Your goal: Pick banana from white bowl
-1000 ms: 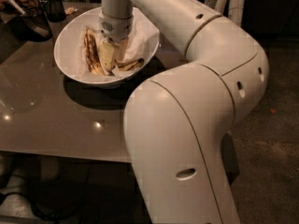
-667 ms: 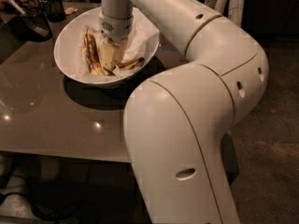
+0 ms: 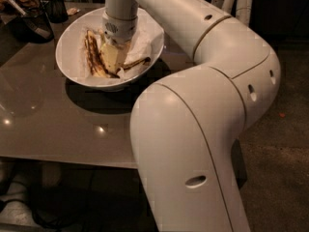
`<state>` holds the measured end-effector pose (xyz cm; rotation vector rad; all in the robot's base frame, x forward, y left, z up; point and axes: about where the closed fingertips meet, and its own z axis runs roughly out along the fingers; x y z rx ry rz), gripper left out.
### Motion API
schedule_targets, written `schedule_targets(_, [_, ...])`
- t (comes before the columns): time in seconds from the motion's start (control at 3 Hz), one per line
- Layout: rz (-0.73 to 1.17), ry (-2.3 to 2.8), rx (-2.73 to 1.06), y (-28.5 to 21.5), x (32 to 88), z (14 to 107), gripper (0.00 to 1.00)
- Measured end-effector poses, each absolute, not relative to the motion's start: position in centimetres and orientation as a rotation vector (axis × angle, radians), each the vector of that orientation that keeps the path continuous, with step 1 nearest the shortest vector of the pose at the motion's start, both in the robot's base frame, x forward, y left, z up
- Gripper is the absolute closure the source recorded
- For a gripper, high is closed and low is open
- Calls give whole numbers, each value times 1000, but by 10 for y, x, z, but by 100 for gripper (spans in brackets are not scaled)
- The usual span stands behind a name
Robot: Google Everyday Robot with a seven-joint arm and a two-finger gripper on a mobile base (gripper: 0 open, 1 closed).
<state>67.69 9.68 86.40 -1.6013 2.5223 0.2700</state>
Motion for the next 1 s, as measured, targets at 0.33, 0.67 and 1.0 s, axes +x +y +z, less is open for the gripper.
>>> schedule_targets(0.33, [262,2470,-1583,86,668,879,100])
schedule_targets(0.67, [247,2443,-1574,78,657,892,100])
schedule_targets(1.0, [191,2421,-1567,72,647,910,100])
